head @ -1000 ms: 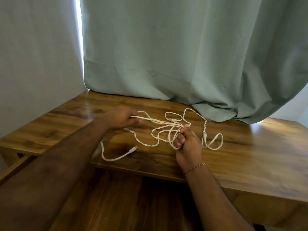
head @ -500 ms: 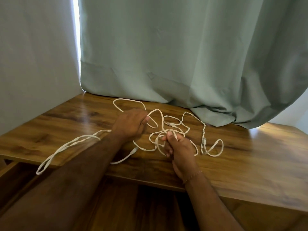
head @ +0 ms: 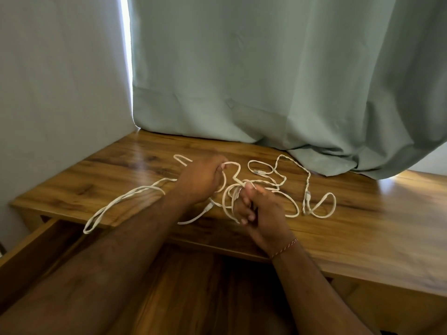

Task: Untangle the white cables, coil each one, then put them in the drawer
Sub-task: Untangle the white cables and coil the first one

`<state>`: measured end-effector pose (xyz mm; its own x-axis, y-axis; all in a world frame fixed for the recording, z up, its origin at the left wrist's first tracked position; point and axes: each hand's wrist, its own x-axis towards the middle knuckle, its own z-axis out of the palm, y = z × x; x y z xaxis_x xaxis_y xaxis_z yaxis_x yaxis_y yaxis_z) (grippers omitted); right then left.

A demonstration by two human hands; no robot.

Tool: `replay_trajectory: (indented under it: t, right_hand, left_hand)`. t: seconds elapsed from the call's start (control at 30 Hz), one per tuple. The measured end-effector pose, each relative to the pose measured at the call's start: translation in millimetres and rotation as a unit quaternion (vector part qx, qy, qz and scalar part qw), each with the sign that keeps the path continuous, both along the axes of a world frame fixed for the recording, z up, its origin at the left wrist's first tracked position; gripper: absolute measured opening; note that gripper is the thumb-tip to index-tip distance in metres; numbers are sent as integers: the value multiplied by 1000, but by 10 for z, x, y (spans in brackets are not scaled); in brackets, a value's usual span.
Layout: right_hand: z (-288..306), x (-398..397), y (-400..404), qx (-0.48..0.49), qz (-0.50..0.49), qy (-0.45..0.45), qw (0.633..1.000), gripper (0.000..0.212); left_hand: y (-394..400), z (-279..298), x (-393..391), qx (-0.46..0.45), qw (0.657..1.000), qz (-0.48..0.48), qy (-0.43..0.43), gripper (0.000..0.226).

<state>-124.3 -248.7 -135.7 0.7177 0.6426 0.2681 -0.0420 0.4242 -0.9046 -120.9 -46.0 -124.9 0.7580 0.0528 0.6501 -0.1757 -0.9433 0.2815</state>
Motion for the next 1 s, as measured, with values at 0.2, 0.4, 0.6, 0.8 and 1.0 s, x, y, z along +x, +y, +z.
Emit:
replay_trajectory:
  t: [0.2, 0.4, 0.6, 0.8, 1.0]
  right_hand:
    - [92, 31, 37, 252, -14, 175, 952, 29]
    - [144, 127, -145, 322, -101, 200, 920, 25]
    - [71, 163, -123, 331, -168, 220, 902, 26]
    - [179, 102, -127, 294, -234, 172, 911, 30]
    - [153, 58, -76, 118, -309, 11, 944, 22]
  left_hand:
    - [-138, -275, -63, 24, 998, -11, 56, 35]
    - [-213, -217, -105, 95, 994, -45, 41, 25]
    - [-250, -81, -197, 211, 973, -95, -5, 25]
    - [-417, 160, -263, 281, 942, -159, -92, 26]
    - [-494, 264, -280, 328, 909, -189, -172, 9]
